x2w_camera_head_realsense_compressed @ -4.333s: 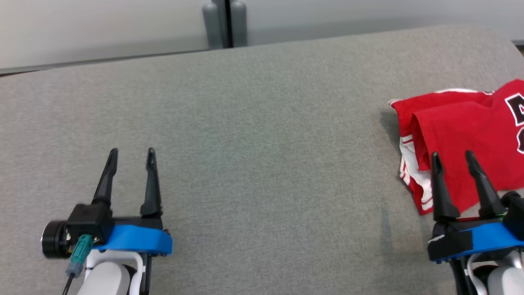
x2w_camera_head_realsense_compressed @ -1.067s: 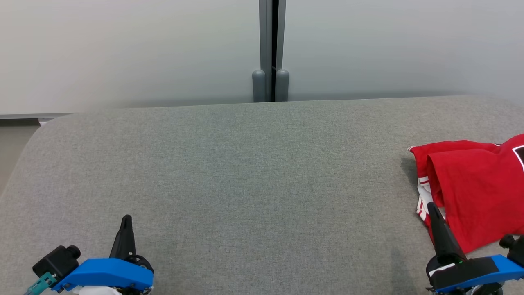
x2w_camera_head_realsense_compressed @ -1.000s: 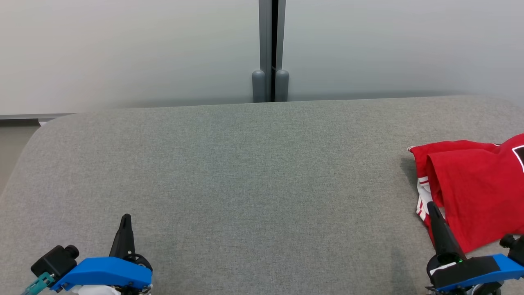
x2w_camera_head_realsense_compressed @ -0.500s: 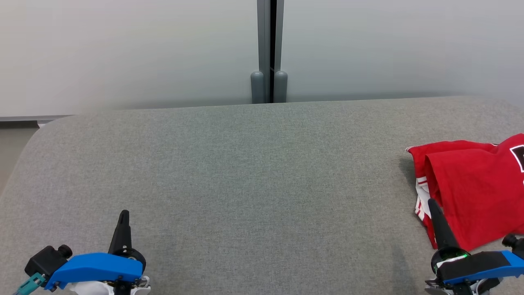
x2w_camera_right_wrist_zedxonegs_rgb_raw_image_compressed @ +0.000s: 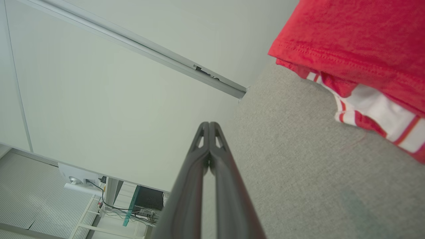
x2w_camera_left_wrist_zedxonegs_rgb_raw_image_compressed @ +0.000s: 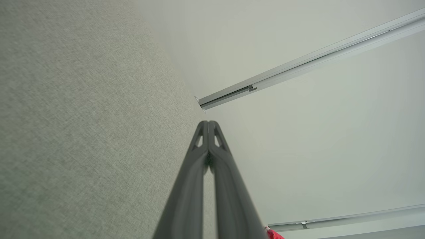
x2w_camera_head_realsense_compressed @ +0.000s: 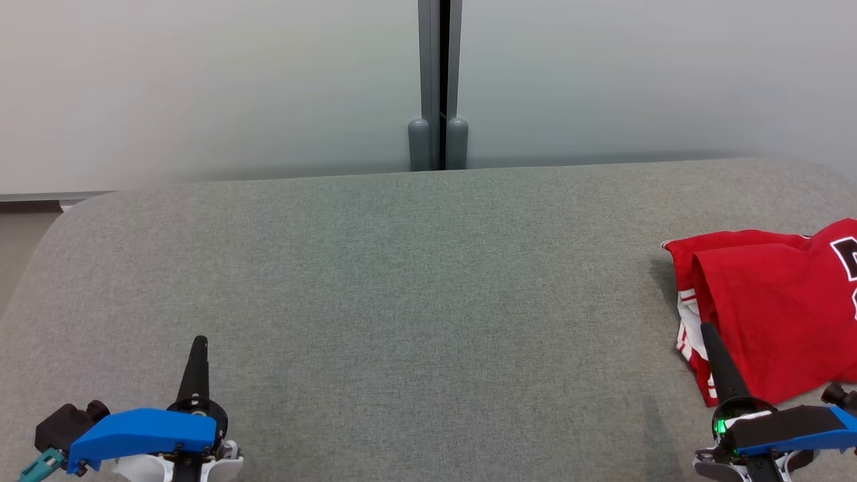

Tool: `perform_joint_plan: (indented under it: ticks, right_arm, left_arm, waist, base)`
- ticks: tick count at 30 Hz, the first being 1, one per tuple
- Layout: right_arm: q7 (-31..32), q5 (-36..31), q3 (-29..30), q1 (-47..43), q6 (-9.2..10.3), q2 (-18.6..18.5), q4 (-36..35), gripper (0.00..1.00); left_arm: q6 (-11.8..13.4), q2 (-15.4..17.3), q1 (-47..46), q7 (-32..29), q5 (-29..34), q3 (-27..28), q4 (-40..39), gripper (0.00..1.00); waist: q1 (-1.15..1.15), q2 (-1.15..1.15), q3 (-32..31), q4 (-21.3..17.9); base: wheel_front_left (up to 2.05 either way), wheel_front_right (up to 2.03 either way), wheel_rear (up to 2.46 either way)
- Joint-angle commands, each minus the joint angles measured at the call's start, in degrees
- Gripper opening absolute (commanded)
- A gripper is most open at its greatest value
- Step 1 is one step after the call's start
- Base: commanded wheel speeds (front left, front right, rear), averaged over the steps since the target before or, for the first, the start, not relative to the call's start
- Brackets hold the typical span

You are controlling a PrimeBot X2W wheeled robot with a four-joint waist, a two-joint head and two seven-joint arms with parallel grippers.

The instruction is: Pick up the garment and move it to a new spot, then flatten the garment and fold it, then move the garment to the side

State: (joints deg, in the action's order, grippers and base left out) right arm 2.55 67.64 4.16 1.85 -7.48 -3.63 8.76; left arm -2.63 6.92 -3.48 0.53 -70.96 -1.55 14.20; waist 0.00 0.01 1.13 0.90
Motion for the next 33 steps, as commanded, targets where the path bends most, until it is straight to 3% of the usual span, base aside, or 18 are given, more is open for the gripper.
perform_joint_plan:
  ticks: [1, 33]
  right_arm:
    - [0.3, 1.9, 0.2, 1.3, -0.02, -0.4, 0.1, 0.0]
    - [2.1, 17.1, 0.9, 3.4, -0.02, -0.3, 3.4, 0.0]
  left_arm:
    - [-0.6, -0.1, -1.4, -0.5, -1.5, 0.8, -0.5, 0.0]
    - [-3.5, -2.5, -2.5, -4.6, -14.4, 5.4, -0.3, 0.0]
  waist:
    - [0.0, -0.01, 0.0, 0.0]
    - [0.0, -0.01, -0.6, -0.5]
  base:
    - [0.0, 0.0, 0.0]
    - [0.0, 0.0, 0.0]
